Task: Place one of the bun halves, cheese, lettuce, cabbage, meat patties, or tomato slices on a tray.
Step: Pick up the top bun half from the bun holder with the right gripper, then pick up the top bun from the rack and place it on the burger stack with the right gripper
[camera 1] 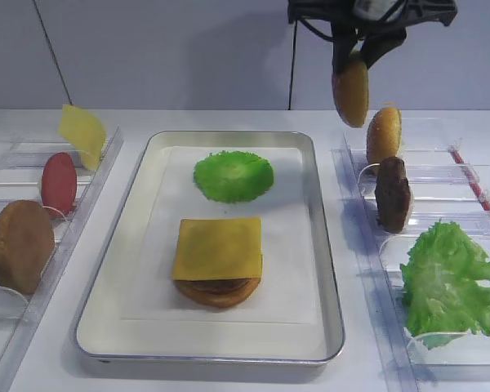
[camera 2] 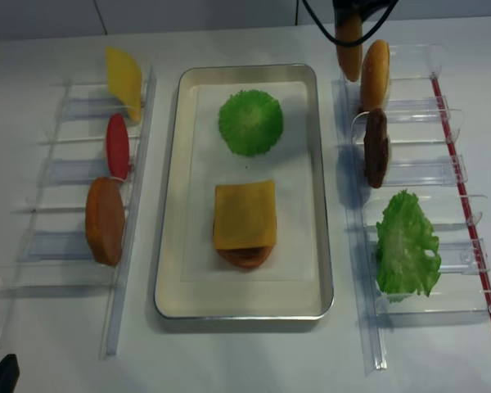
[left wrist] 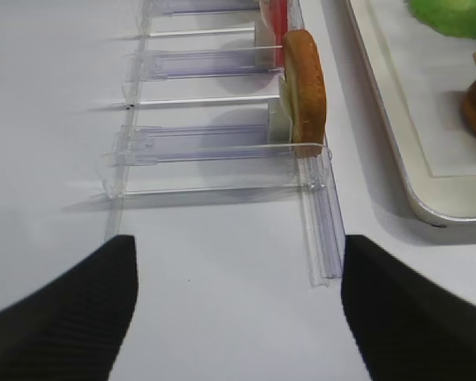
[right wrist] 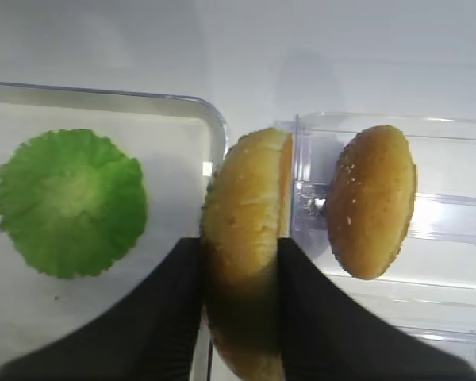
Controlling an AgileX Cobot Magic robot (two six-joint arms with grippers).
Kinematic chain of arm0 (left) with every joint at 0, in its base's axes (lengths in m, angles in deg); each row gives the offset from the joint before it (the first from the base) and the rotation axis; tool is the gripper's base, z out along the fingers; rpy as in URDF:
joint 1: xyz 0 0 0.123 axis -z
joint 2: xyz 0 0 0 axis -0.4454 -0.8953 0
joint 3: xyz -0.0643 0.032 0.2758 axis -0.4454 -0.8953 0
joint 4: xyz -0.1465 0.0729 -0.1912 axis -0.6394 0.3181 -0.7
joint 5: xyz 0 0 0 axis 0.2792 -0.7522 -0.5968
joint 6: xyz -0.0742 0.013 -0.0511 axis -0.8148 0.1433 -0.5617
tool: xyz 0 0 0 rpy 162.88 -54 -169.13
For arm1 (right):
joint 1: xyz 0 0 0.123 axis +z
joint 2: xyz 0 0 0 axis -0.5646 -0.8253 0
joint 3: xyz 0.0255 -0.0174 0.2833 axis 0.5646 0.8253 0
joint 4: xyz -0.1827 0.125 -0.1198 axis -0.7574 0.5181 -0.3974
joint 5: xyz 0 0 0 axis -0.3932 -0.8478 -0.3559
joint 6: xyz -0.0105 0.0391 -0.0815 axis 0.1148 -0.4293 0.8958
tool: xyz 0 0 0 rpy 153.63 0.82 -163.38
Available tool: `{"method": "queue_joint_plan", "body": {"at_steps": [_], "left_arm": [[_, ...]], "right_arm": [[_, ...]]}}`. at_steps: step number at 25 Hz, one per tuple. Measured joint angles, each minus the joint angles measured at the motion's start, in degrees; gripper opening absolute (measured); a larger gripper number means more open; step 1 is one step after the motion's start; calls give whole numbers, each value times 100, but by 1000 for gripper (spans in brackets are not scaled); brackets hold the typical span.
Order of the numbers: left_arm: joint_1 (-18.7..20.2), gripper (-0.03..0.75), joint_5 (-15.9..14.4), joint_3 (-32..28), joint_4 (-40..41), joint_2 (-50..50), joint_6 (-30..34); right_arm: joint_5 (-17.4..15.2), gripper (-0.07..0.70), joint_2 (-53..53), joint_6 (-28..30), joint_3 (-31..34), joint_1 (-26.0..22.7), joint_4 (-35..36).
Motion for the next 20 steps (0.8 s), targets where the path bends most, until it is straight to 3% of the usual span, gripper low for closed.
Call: {"method": "queue_joint_plan", "body": {"at_steps": [7,13,20], "left_arm": [[0,493,0,0,0,0,0],[0,493,0,0,0,0,0],[0,493,0,0,0,0,0]], "right_arm": [[-40,237,631,437,68,0,683],[-12,237,1412,739,1202,0,1296],[1083,234,2689,1402,3134,0,2566]]}}
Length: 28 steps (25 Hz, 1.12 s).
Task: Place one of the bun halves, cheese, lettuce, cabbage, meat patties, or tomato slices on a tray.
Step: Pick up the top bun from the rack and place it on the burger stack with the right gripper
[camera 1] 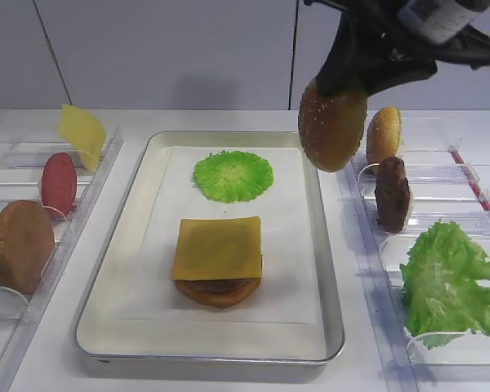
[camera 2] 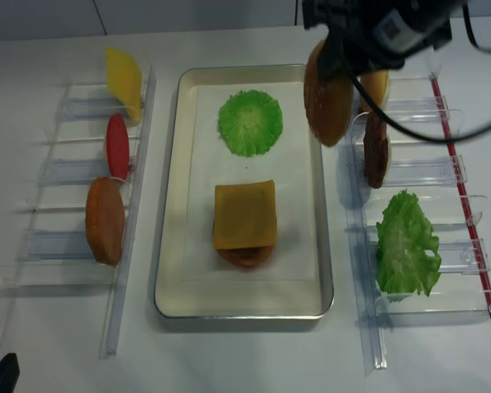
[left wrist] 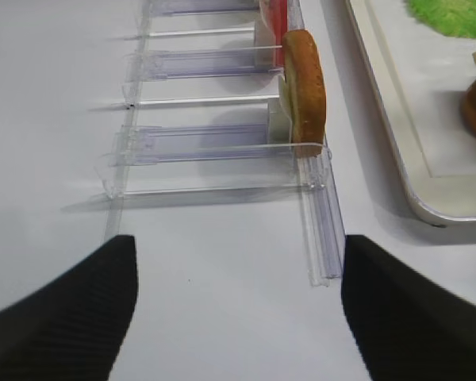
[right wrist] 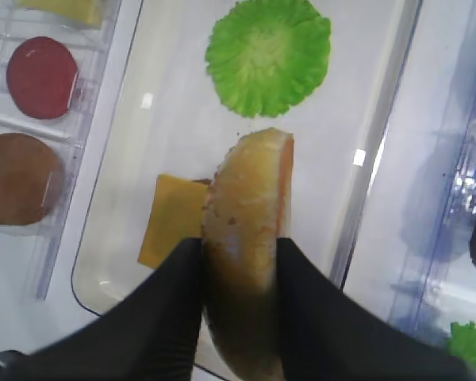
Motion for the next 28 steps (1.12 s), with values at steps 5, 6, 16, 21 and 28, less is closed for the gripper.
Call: {"method": "queue_joint_plan", "body": {"at_steps": [5,6,16,21,28], "left_arm": [[0,493,0,0,0,0,0],[0,493,0,0,0,0,0],[0,493,0,0,0,0,0],[0,493,0,0,0,0,0],[0,493,0,0,0,0,0]], "right_arm": [[380,233,583,365,1080,0,589],[455,233,688,551,1327,0,814],[1694,231,1278,3322,3473,0,4296],[1800,231,1105,5111,3971,0,6306],[1395,230,291,6141,4005,0,7578]]}}
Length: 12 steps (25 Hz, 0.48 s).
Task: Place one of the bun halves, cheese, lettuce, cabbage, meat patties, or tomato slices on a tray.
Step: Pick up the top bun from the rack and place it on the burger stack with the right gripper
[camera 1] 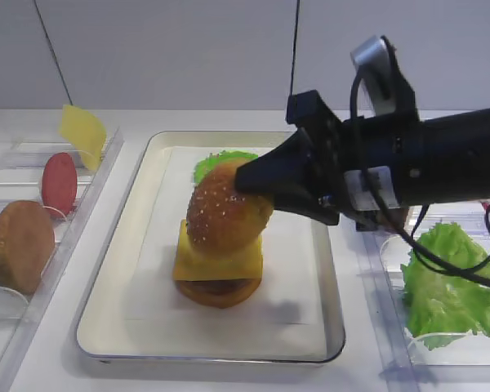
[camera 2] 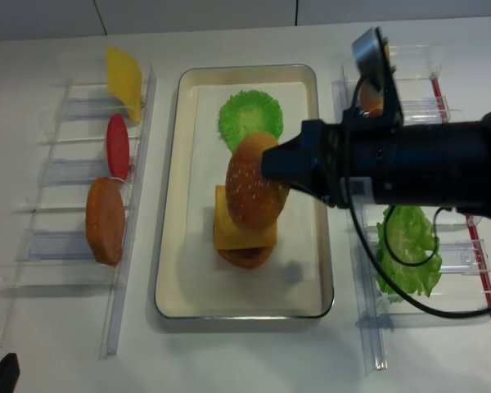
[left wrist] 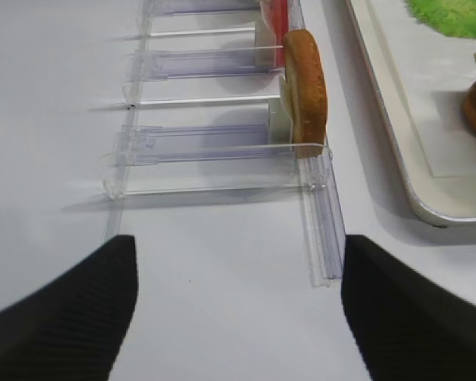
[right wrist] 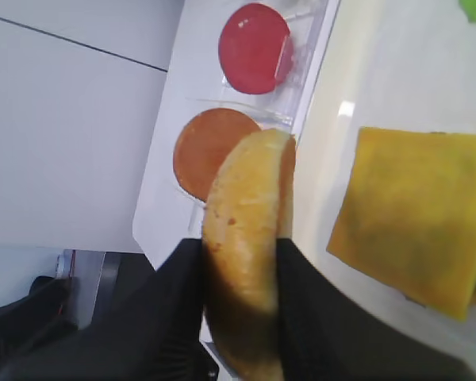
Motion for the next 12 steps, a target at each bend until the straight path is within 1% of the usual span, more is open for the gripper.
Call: {"method": "queue_joint_plan", "body": {"at_steps": [4,9,12], "left_arm": [[0,493,0,0,0,0,0],[0,493,0,0,0,0,0],[0,493,0,0,0,0,0]], "right_arm": [[-304,230,-557,36,0,0,39],[-814,230,-1150,216,-121,0,53],[-936,230,-1366,251,-368,0,53]]}}
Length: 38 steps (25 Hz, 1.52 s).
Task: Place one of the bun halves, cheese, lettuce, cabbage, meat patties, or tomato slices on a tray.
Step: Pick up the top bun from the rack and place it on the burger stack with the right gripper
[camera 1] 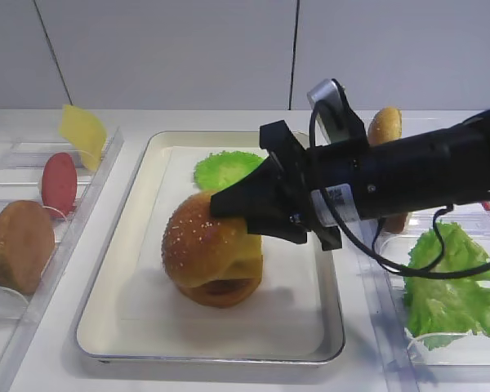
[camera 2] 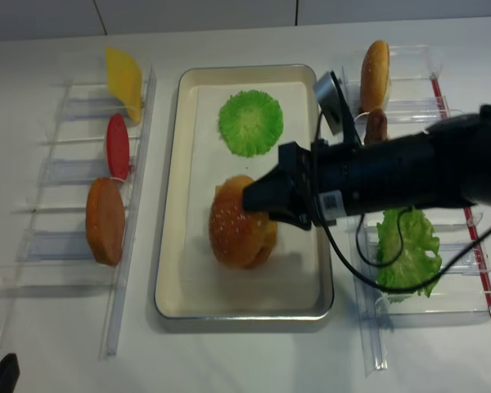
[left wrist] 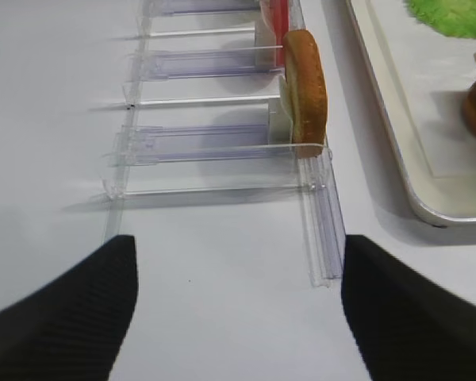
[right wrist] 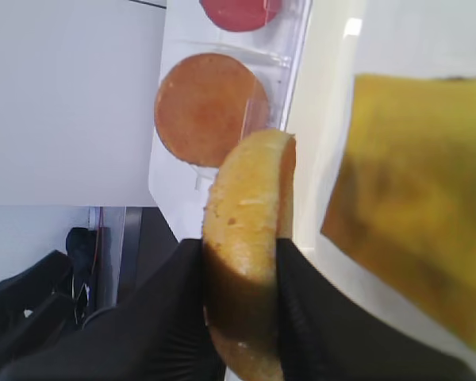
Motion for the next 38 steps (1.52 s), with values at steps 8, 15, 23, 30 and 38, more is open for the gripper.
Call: {"method": "queue_joint_plan", "body": {"at_steps": [8,15,23,30,38], "left_arm": [[0,493,0,0,0,0,0],[0,493,0,0,0,0,0],[0,493,0,0,0,0,0],[0,493,0,0,0,0,0],[0,493,0,0,0,0,0]], "right_arm": [[154,230,-391,128,-262,0,30],[115,230,-454,156,-283,-100,30],[-108,230,-454,127,-283,-402,35],[-308,230,-454,24,-283,-402,35],[-239,230,-454,11,-283,-370,35]]}}
